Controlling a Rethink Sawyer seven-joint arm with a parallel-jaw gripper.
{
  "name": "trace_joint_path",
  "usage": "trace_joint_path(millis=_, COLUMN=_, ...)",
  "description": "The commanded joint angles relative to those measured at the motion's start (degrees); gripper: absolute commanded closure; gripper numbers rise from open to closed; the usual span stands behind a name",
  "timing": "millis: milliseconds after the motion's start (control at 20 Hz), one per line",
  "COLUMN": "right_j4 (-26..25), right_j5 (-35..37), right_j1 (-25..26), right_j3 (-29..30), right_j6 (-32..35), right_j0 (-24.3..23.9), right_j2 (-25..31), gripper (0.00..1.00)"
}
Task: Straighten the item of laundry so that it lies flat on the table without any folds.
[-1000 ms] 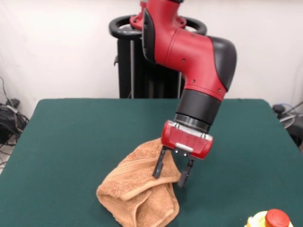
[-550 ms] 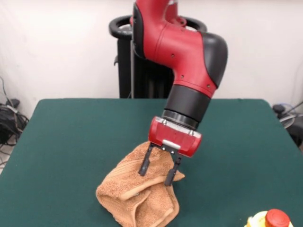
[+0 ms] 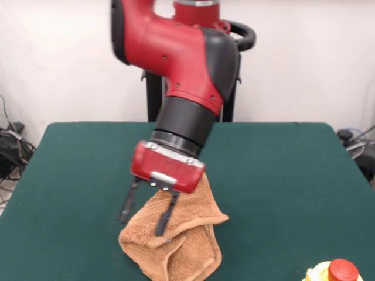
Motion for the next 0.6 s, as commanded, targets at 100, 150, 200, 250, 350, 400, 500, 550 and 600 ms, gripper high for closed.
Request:
trace_joint_path(millis=100, right_j4=-3.5, right_j5=8.6, right_j1=0.2, right_j3=-6.5, right_j6=5.2, right_j0=-0.5, right_j2=6.1, gripper=0.0)
trace_joint_path(millis=150, right_j4=-3.4, right_j5=8.3, right_j1=0.4, right_j3=-6.5, right_j6=5.5, right_j0=-0.3, right_j2=5.8, gripper=0.0)
trace_joint_path(millis=200, right_j4=-3.3, right_j5=8.0, right_j1=0.7, right_j3=-6.4, right_j6=6.0, right_j0=-0.1, right_j2=5.6, gripper=0.0)
trace_joint_path(millis=250, right_j4=-3.1, right_j5=7.6, right_j1=0.9, right_j3=-6.3, right_j6=6.4, right_j0=0.2, right_j2=5.3, gripper=0.0)
trace_joint_path(millis=350, right_j4=-2.6, right_j5=7.1, right_j1=1.3, right_j3=-6.2, right_j6=6.9, right_j0=0.7, right_j2=4.8, gripper=0.0)
trace_joint_path(millis=400, right_j4=-2.4, right_j5=7.1, right_j1=1.3, right_j3=-6.1, right_j6=7.1, right_j0=0.9, right_j2=4.6, gripper=0.0)
trace_joint_path(millis=500, right_j4=-2.0, right_j5=7.0, right_j1=1.5, right_j3=-6.0, right_j6=7.5, right_j0=1.3, right_j2=4.2, gripper=0.0)
trace_joint_path(millis=550, right_j4=-1.7, right_j5=7.0, right_j1=1.5, right_j3=-5.9, right_j6=7.6, right_j0=1.6, right_j2=4.0, gripper=0.0)
trace_joint_path(millis=600, right_j4=-1.3, right_j5=6.9, right_j1=1.6, right_j3=-5.8, right_j6=7.9, right_j0=1.9, right_j2=3.7, gripper=0.0)
